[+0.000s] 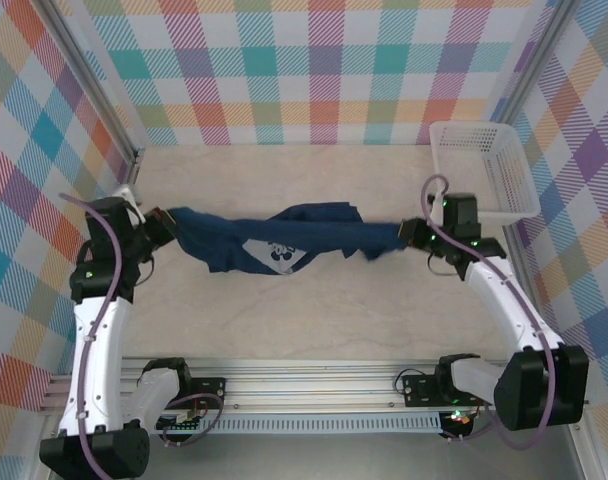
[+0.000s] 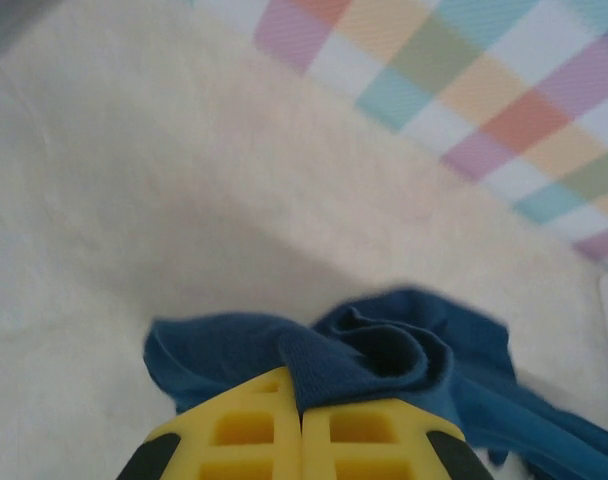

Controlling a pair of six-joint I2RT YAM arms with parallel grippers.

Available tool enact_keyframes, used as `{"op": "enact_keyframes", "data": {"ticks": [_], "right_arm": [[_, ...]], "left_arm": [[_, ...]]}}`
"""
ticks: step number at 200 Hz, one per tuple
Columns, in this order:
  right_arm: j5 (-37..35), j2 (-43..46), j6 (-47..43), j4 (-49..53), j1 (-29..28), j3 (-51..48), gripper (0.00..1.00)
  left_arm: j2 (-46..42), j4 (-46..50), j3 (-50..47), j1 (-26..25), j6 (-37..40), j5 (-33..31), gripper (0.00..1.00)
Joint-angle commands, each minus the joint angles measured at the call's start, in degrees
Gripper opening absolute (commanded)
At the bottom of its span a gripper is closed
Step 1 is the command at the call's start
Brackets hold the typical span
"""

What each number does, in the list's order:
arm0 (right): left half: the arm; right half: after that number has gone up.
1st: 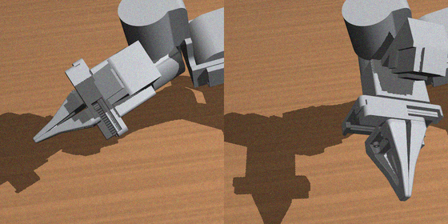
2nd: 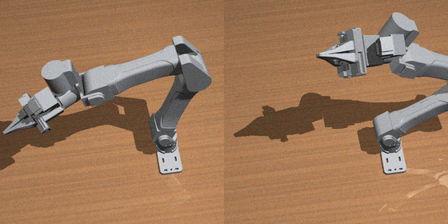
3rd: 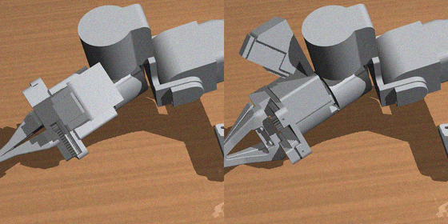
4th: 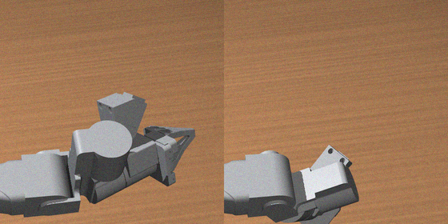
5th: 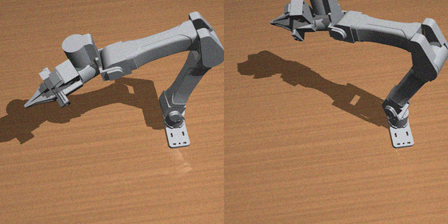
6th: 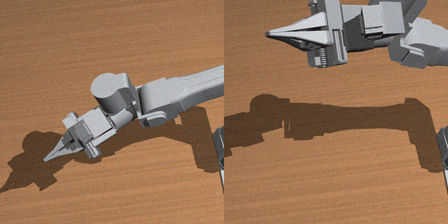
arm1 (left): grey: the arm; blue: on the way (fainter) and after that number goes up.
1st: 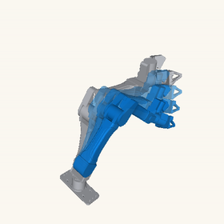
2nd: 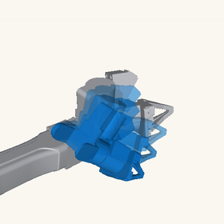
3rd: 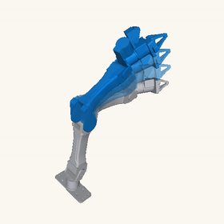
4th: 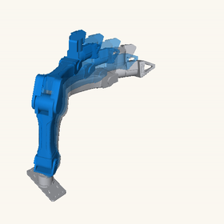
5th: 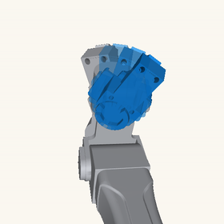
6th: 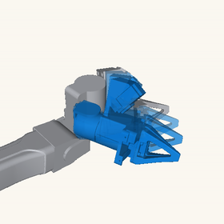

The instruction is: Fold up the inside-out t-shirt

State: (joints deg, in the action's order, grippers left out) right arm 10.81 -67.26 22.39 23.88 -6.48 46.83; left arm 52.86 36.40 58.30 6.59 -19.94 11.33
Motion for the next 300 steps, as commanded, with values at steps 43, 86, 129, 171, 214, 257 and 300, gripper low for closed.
{"op": "enact_keyframes", "data": {"ticks": [43,86,129,171,214,257,300], "right_arm": [[2.54,-8.32,3.77,-0.92,-5.52,-1.46,0.37],[-5.36,-10.7,6.8,0.77,-11.4,-5.63,0.61],[-8.19,-16.76,8.29,-3.41,-13.65,-5.35,0.59],[-12.15,-15.99,4.34,1.18,-13.63,-1.09,0.04],[-14.64,3.41,0.04,19.19,-13.64,5.51,0.0],[-13.05,9.65,-4.81,32.5,-13.61,17.44,0.0],[-16.68,2.49,-9.79,30.73,-12.99,23.22,0.0]], "left_arm": [[5.02,-2.1,-5.93,0.2,-1.28,13.9,0.0],[4.68,-2.99,-5.31,-0.09,-1.4,13.1,0.0],[5.59,-3.7,-4.79,-0.53,-1.57,13.54,0.0],[4.73,-2.81,-3.23,-0.61,-2.06,13.13,0.0],[-1.11,-0.73,4.45,-0.61,-3.08,8.65,0.0],[-4.96,1.77,13.42,-0.53,-2.94,1.15,0.0],[-3.3,1.81,14.1,-0.57,-1.72,-0.85,0.0]]}}
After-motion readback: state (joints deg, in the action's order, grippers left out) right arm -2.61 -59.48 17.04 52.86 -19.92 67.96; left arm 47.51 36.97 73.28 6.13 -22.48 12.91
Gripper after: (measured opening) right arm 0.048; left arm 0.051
